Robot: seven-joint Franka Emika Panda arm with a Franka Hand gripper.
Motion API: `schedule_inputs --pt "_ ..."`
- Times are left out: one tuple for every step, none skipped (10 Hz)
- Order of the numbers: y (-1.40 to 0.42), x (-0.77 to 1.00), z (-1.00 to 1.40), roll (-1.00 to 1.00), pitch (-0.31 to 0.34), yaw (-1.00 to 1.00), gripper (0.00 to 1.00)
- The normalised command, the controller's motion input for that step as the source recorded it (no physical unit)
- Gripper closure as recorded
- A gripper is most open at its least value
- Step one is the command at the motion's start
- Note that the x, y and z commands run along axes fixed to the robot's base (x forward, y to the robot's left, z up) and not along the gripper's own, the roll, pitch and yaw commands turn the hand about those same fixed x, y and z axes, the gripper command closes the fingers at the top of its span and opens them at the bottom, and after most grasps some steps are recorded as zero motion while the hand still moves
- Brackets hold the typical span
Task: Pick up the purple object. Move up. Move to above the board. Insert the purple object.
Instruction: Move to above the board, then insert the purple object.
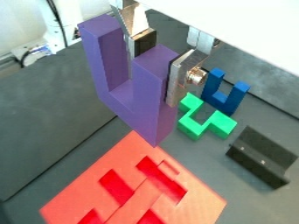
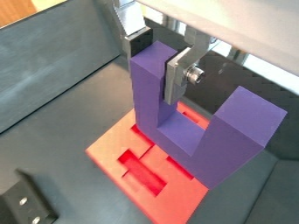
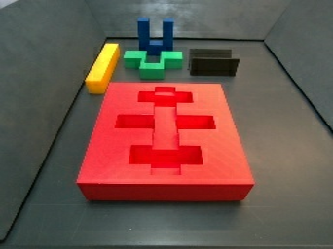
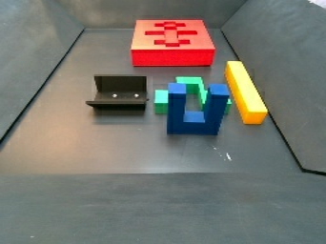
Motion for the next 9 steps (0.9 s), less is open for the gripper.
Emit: schedule_inputs --pt "-0.3 0.1 0.08 0.01 0.139 -0.01 1.0" --pt "-0.18 0.07 0.06 0.03 0.111 0.0 1.0" --pt "0.0 0.0 -0.02 0.0 0.0 0.0 1.0" --pt "-0.07 0.0 -0.09 0.0 -0.014 0.0 1.0" --pt "-0.15 0.04 -0.11 0.0 -0.013 0.0 1.0" --pt "-0.16 0.07 -0.13 0.0 -0.031 0.0 1.0" --pt "-0.22 0.21 -0.13 0.0 -0.034 0.0 1.0" --pt "-0.24 0.25 -0.14 0.0 -0.04 0.0 1.0" --pt "-0.33 0.4 -0.22 0.0 -0.064 0.0 1.0"
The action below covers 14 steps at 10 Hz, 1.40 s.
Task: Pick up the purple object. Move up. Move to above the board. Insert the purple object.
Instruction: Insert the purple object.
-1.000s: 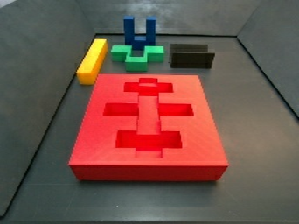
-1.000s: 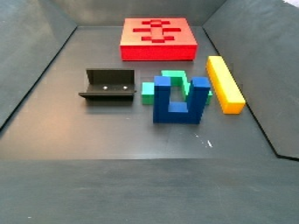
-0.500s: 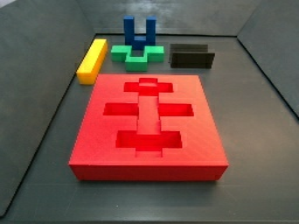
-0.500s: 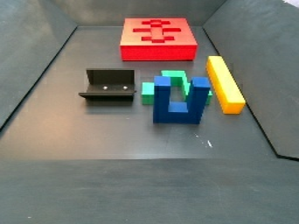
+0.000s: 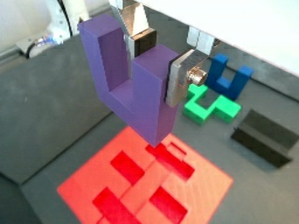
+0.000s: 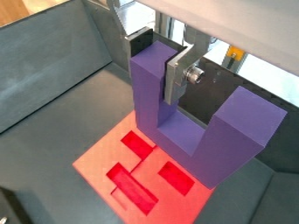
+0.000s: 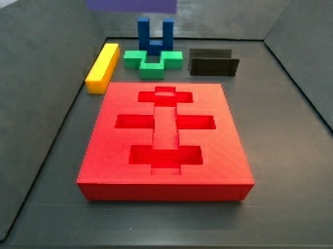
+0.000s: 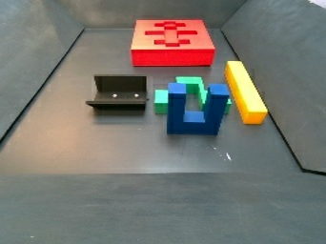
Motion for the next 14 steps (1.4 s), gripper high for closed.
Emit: schedule_inputs --pt "-0.42 0.67 -0.23 -0.01 -0.067 0.01 1.0" --pt "-0.48 0.7 -0.27 0.0 -0.059 0.0 1.0" --pt "-0.49 0.63 -0.39 0.0 -0.067 0.0 1.0" --pt "-0.48 0.57 -0.54 0.11 -0.039 0.05 1.0" --pt "-0.59 0.49 -0.59 0.23 -0.01 0.08 1.0" --pt "-0.55 0.55 -0.63 0.27 -0.004 0.1 1.0" --pt "-0.42 0.57 -0.59 0.21 -0.014 0.13 1.0" --pt "-0.29 0.51 -0.59 0.08 -0.039 0.16 1.0" --pt "-0.23 0.41 -0.63 0.01 -0.036 0.25 1.0" --pt "-0.23 0.37 -0.6 0.04 -0.01 0.24 1.0" --pt "-0.23 0.36 -0.6 0.07 -0.006 0.23 1.0" --pt "-0.25 0.39 -0.47 0.18 0.0 0.17 1.0" --pt "-0.31 0.48 -0.42 0.28 0.0 0.07 1.0" --pt "-0.27 0.43 -0.41 0.33 0.0 0.03 1.0"
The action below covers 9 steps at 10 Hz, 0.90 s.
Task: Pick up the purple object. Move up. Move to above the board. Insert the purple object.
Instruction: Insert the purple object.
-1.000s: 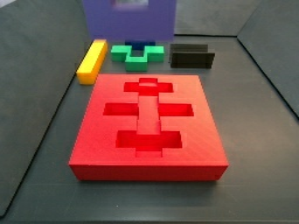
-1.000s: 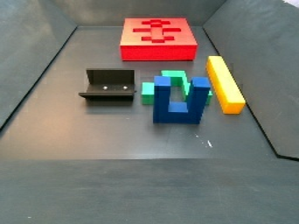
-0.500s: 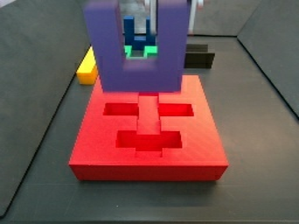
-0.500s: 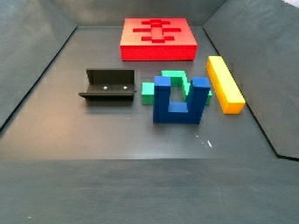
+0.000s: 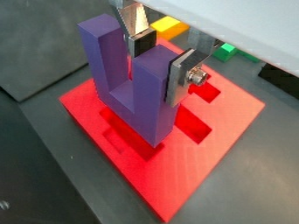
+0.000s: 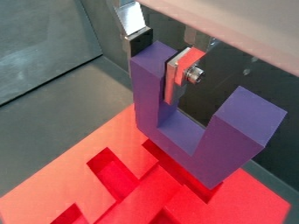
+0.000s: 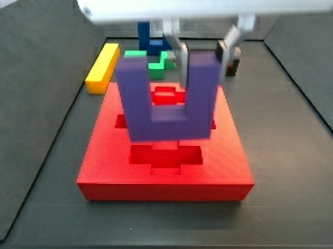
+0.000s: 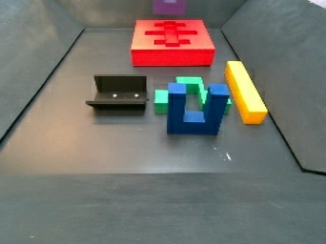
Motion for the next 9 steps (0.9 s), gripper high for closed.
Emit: schedule_inputs --pt "-0.28 0.39 -0.35 0.43 0.02 0.0 1.0" --pt "-0.25 0.19 -0.26 0.4 0.074 0.0 1.0" --pt "-0.14 0.15 -0.24 0.29 0.066 0.0 1.0" --pt "-0.07 0.04 -0.29 0.17 0.023 0.02 1.0" --pt "-0.03 0.01 -0.27 0.15 0.006 0.03 1.0" --pt "0.0 0.08 -0.29 0.23 0.003 0.0 1.0" --pt "0.0 0.0 -0.15 0.21 0.026 0.0 1.0" --pt "0.0 -0.06 -0.01 0.03 0.0 -0.06 1.0" --pt "0.0 -0.05 0.01 0.0 0.0 -0.01 1.0"
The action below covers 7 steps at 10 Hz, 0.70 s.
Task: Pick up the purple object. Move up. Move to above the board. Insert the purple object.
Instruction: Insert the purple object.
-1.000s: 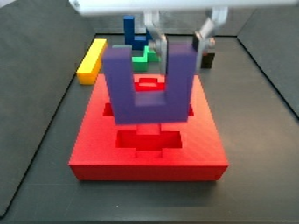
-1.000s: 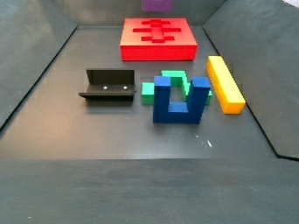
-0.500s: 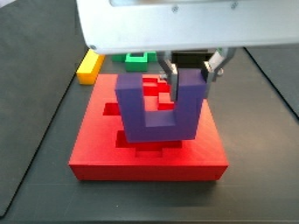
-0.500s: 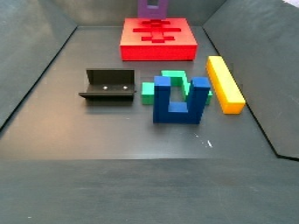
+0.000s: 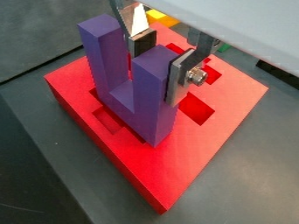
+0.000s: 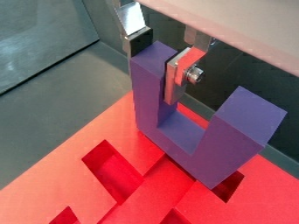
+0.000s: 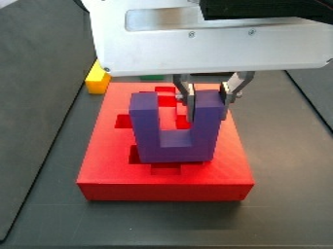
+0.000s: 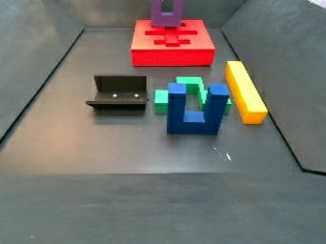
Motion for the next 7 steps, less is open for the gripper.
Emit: schedule_inputs --pt "-0.03 -0.05 0.09 -0.08 -0.013 0.0 1.0" --pt "0.0 -0.11 0.02 -0.18 -0.061 0.0 1.0" --pt "0.0 -0.15 0.0 -0.14 -0.06 0.0 1.0" --pt "0.04 -0.21 0.0 -0.08 -0.059 -0.02 1.0" --pt "0.09 -0.17 0.0 -0.06 -0.049 -0.01 1.0" --pt "0.13 -0.16 0.0 -0.05 -0.034 -0.02 1.0" --pt "0.05 -0.03 0.0 -0.09 -0.031 0.0 1.0"
